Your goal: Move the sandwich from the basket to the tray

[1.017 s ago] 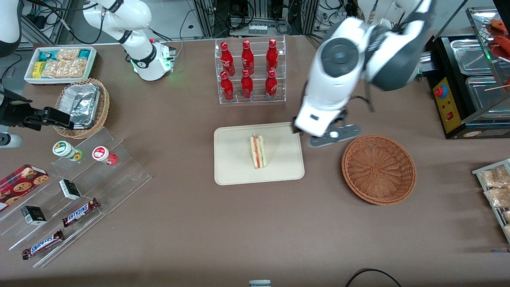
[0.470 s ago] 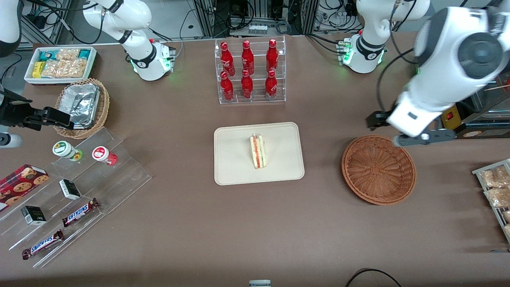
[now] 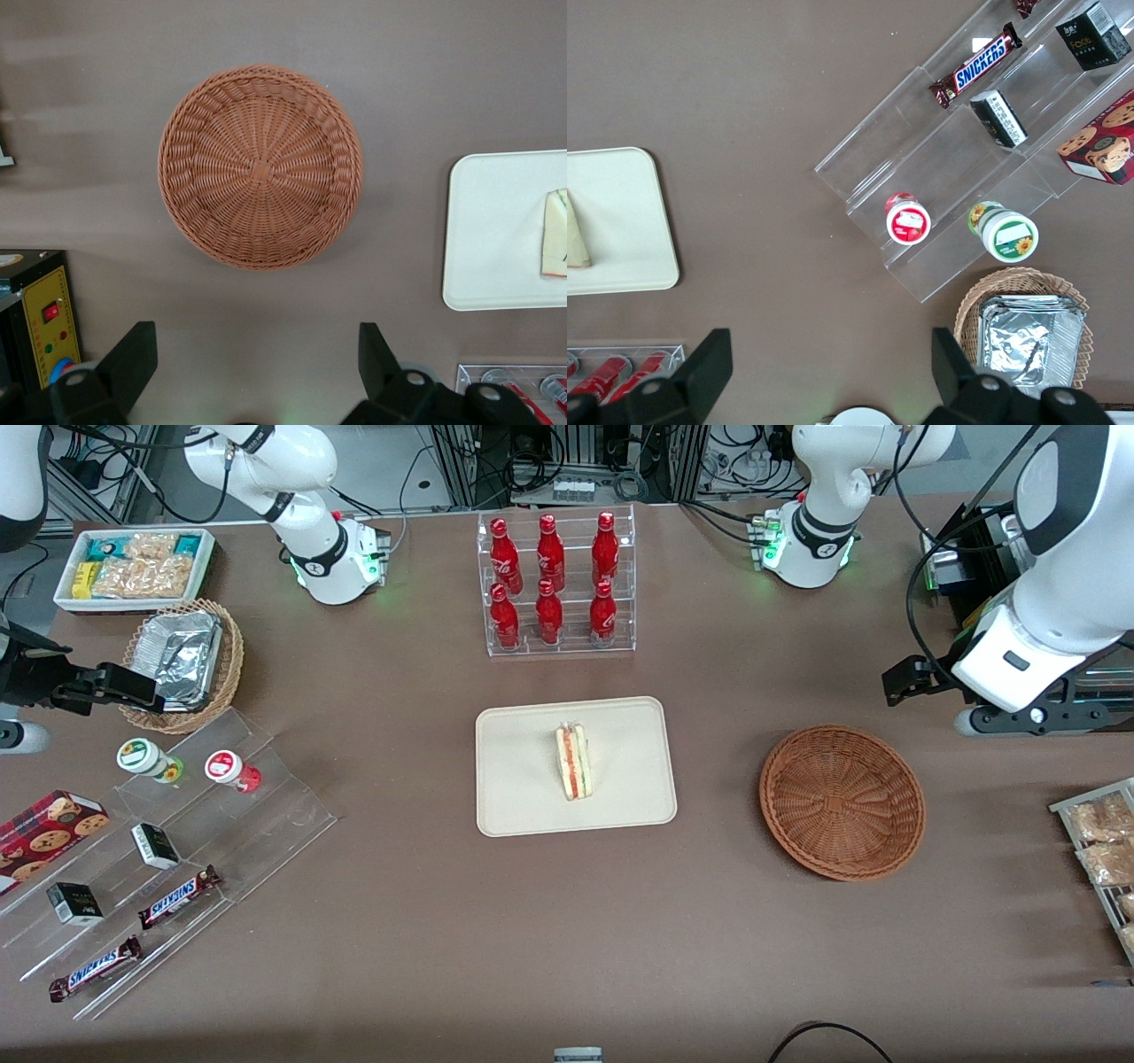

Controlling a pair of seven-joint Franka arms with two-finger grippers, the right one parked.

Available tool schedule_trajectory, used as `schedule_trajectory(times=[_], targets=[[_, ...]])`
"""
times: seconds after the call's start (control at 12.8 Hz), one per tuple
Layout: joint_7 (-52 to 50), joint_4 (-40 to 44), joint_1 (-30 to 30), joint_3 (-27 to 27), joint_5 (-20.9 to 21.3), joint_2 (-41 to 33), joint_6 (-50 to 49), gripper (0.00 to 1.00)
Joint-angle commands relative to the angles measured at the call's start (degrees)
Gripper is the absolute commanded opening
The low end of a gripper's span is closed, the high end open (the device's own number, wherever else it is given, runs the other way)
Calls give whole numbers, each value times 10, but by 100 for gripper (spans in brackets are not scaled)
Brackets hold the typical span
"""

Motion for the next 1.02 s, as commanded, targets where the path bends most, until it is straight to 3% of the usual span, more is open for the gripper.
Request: schedule_trajectory(times=[0.0, 0.39, 0.63, 0.94], targets=[[10, 16, 0, 5, 0, -1, -5, 100], [68, 34, 1, 17, 2, -6, -9, 100], [70, -7, 0, 35, 3, -36, 1, 100], [68, 5, 0, 40, 0, -36, 1, 100]])
